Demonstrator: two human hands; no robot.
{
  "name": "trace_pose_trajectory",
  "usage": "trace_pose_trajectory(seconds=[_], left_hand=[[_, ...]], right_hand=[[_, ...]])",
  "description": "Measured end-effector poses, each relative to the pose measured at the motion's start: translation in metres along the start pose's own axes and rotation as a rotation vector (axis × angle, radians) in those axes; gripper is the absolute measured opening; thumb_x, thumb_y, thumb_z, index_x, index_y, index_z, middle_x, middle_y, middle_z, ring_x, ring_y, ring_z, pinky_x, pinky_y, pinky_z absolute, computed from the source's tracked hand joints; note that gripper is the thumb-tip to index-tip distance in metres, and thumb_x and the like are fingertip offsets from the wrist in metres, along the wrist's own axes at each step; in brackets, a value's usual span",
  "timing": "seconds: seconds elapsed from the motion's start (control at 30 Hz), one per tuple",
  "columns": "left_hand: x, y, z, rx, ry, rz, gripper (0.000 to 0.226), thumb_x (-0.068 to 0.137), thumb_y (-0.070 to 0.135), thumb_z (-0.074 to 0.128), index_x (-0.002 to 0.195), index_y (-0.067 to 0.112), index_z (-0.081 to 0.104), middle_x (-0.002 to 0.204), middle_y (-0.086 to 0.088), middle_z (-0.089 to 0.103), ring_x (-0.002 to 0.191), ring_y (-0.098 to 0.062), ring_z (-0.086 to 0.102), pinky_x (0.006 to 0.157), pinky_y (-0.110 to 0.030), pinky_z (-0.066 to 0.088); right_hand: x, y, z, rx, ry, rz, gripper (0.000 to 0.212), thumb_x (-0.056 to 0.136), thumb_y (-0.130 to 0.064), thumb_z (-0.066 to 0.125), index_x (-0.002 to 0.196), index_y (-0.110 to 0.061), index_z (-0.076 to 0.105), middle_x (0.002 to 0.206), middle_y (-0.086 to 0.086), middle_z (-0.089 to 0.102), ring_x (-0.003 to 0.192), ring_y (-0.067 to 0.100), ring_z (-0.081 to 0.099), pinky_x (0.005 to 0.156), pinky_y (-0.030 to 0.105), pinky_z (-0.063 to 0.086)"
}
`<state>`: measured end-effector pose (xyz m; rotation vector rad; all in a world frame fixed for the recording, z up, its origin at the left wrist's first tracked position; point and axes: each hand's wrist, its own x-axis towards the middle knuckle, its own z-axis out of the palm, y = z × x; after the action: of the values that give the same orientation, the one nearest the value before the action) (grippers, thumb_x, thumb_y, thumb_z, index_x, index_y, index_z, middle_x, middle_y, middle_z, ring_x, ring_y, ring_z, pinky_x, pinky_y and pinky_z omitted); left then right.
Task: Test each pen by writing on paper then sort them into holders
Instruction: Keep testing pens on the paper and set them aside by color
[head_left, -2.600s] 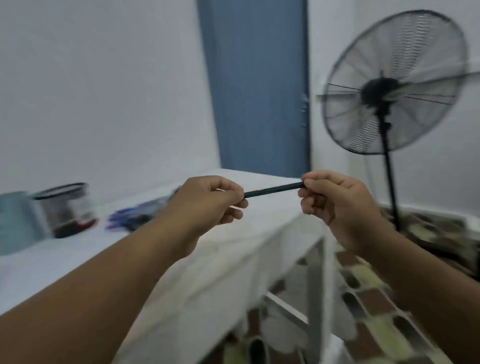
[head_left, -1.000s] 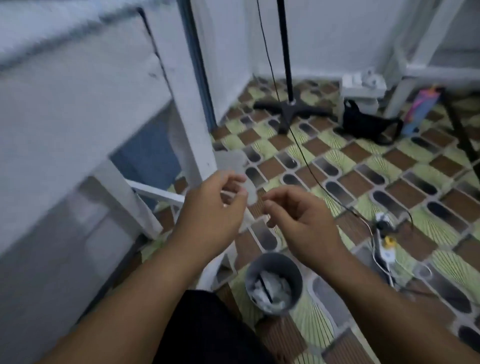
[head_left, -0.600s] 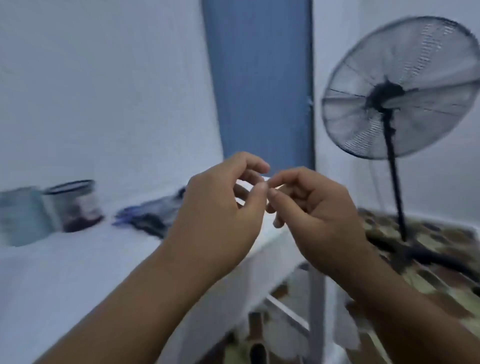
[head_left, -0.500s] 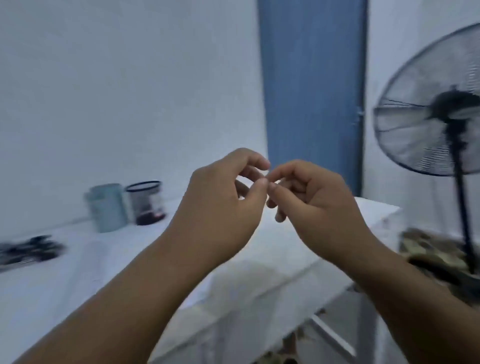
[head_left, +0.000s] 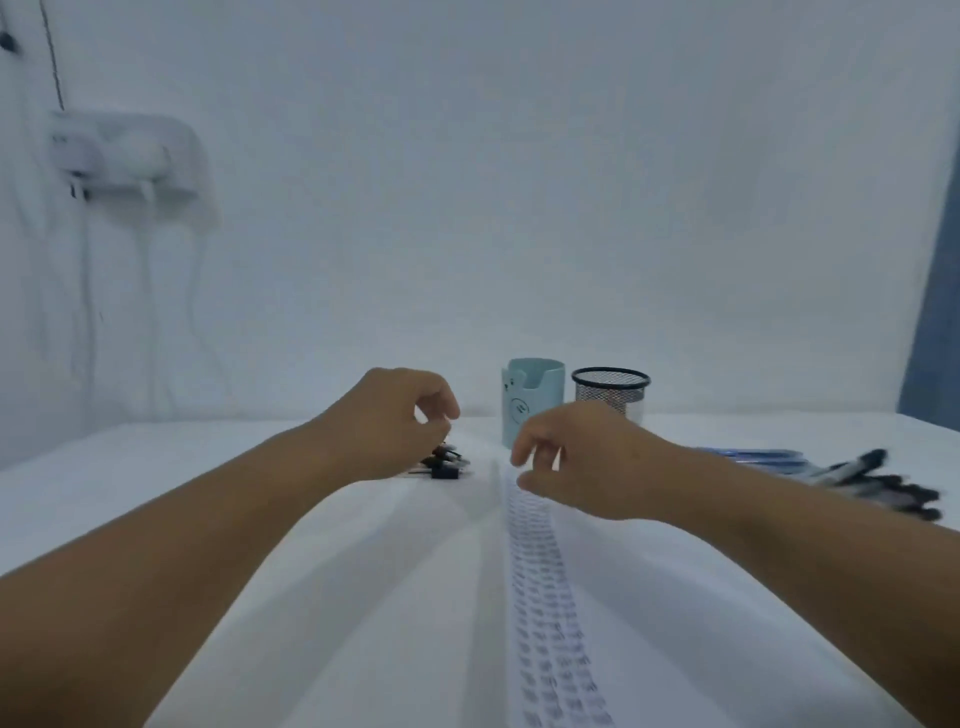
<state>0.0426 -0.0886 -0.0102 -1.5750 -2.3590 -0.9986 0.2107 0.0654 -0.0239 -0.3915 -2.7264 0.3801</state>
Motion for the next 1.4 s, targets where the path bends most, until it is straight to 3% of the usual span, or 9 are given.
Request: trace_pose_trajectory(seconds=[0.23, 0.37, 0.57, 0.73, 0.87, 0.97, 1.13, 1.27, 1.4], left_hand=[[0.018, -0.058, 0.029, 0.215, -0.151, -0.008, 0.020, 0.086, 0.014, 0.065, 0.086, 0.033, 0.068, 0.092, 0.013, 0.067, 0.074, 0.006, 0.057, 0.069, -0.006, 0.042], [0.016, -0.066, 0.040, 0.271, -0.128, 0.053, 0.011, 0.090, 0.020, 0.063, 0.088, 0.030, 0.066, 0.093, 0.017, 0.062, 0.089, -0.002, 0.056, 0.085, -0.028, 0.049], [0.015, -0.071, 0.040, 0.263, -0.056, 0.088, 0.015, 0.094, 0.025, 0.064, 0.088, 0.038, 0.060, 0.092, 0.013, 0.062, 0.091, -0.005, 0.053, 0.088, -0.038, 0.048], [0.014, -0.024, 0.029, -0.367, 0.396, 0.035, 0.023, 0.091, 0.011, 0.070, 0.103, 0.029, 0.061, 0.082, 0.007, 0.073, 0.067, -0.010, 0.064, 0.067, -0.020, 0.050], [0.025, 0.016, 0.032, -1.189, 0.340, -0.218, 0.036, 0.092, 0.004, 0.069, 0.122, 0.014, 0.052, 0.085, -0.008, 0.076, 0.073, -0.021, 0.072, 0.067, -0.024, 0.057], [0.026, 0.018, 0.047, -1.450, 0.292, -0.277, 0.031, 0.090, 0.001, 0.070, 0.112, 0.006, 0.049, 0.086, -0.015, 0.074, 0.080, -0.027, 0.074, 0.067, -0.023, 0.059], [0.012, 0.007, 0.072, -0.973, 0.127, -0.219, 0.022, 0.079, 0.006, 0.080, 0.084, 0.012, 0.059, 0.076, -0.012, 0.075, 0.067, -0.022, 0.069, 0.064, -0.029, 0.053], [0.003, 0.008, 0.080, -0.778, 0.044, -0.052, 0.020, 0.076, 0.012, 0.084, 0.081, 0.010, 0.064, 0.069, -0.011, 0.074, 0.067, -0.019, 0.068, 0.068, -0.027, 0.053], [0.003, 0.006, 0.085, -0.707, 0.090, -0.044, 0.021, 0.076, 0.013, 0.086, 0.081, 0.009, 0.065, 0.067, -0.005, 0.073, 0.066, -0.019, 0.056, 0.069, -0.029, 0.044]], right_hand=[[0.026, 0.038, 0.017, -0.047, -0.215, -0.057, 0.009, 0.085, -0.043, 0.074, 0.092, -0.037, 0.072, 0.086, -0.021, 0.069, 0.070, -0.006, 0.056, 0.064, 0.009, 0.039], [0.023, 0.052, 0.032, 0.093, -0.117, -0.103, 0.005, 0.085, -0.038, 0.075, 0.087, -0.034, 0.073, 0.082, -0.023, 0.067, 0.063, 0.001, 0.053, 0.062, 0.013, 0.043], [0.016, 0.059, 0.045, 0.145, 0.018, -0.198, 0.001, 0.086, -0.032, 0.074, 0.086, -0.031, 0.074, 0.081, -0.017, 0.066, 0.064, 0.005, 0.051, 0.061, 0.014, 0.042], [0.017, 0.062, 0.046, 0.220, 0.064, -0.123, 0.004, 0.088, -0.029, 0.074, 0.092, -0.030, 0.074, 0.074, -0.022, 0.065, 0.061, 0.002, 0.052, 0.061, 0.013, 0.042], [0.019, 0.054, 0.044, 0.527, 0.275, -0.048, 0.010, 0.096, -0.029, 0.065, 0.100, -0.027, 0.073, 0.072, -0.004, 0.073, 0.059, 0.016, 0.057, 0.059, 0.028, 0.048], [0.018, 0.048, 0.036, 0.858, 0.349, 0.018, 0.018, 0.103, -0.023, 0.053, 0.108, -0.016, 0.069, 0.075, 0.007, 0.073, 0.058, 0.020, 0.056, 0.055, 0.028, 0.042], [0.016, 0.040, 0.017, 1.357, 0.284, 0.144, 0.030, 0.106, -0.028, 0.043, 0.109, -0.008, 0.065, 0.081, 0.014, 0.068, 0.059, 0.024, 0.061, 0.055, 0.029, 0.050], [0.013, 0.043, 0.014, 1.423, 0.068, 0.204, 0.058, 0.103, -0.056, 0.030, 0.112, -0.012, 0.067, 0.075, 0.009, 0.063, 0.060, 0.024, 0.058, 0.058, 0.031, 0.048], [0.012, 0.042, 0.012, 1.479, 0.005, 0.217, 0.052, 0.102, -0.048, 0.034, 0.105, -0.010, 0.069, 0.070, 0.010, 0.059, 0.058, 0.024, 0.053, 0.057, 0.030, 0.045]])
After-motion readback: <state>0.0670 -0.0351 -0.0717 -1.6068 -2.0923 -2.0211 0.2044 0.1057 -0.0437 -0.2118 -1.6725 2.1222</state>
